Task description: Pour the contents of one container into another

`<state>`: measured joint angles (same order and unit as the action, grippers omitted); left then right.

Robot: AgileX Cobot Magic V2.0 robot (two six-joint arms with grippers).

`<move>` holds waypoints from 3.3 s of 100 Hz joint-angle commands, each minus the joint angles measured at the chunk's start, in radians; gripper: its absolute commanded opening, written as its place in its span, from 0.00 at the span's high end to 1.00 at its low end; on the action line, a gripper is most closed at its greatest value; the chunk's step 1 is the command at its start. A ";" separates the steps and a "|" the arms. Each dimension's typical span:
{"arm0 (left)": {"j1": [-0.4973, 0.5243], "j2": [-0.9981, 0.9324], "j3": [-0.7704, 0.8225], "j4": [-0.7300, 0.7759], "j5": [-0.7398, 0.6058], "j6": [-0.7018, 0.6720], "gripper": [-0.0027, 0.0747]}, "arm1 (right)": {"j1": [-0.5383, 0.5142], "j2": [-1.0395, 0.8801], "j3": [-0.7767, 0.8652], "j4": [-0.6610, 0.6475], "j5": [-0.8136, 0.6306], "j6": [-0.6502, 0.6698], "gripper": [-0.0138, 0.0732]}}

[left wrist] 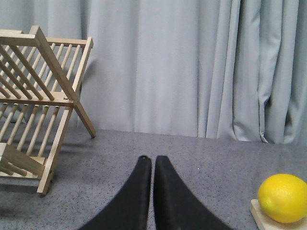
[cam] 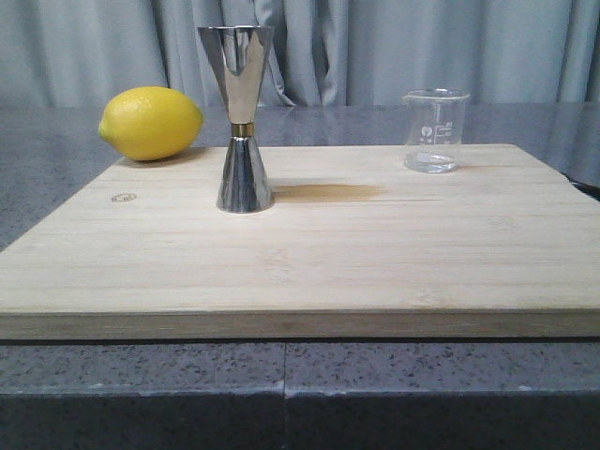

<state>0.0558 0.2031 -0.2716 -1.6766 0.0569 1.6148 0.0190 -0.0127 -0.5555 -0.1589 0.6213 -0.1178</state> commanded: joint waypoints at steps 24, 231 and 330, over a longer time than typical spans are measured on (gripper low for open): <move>0.000 0.011 -0.026 -0.005 0.002 -0.010 0.99 | -0.005 -0.008 -0.021 -0.014 -0.075 -0.005 0.92; 0.000 0.011 -0.026 0.048 -0.034 -0.010 0.99 | -0.005 -0.008 -0.021 -0.014 -0.075 -0.005 0.92; -0.006 0.011 -0.026 1.522 -0.024 -1.491 0.99 | -0.005 -0.008 -0.021 -0.014 -0.075 -0.005 0.92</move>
<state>0.0558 0.2031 -0.2716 -0.3736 0.0905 0.3443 0.0190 -0.0127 -0.5555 -0.1589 0.6213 -0.1183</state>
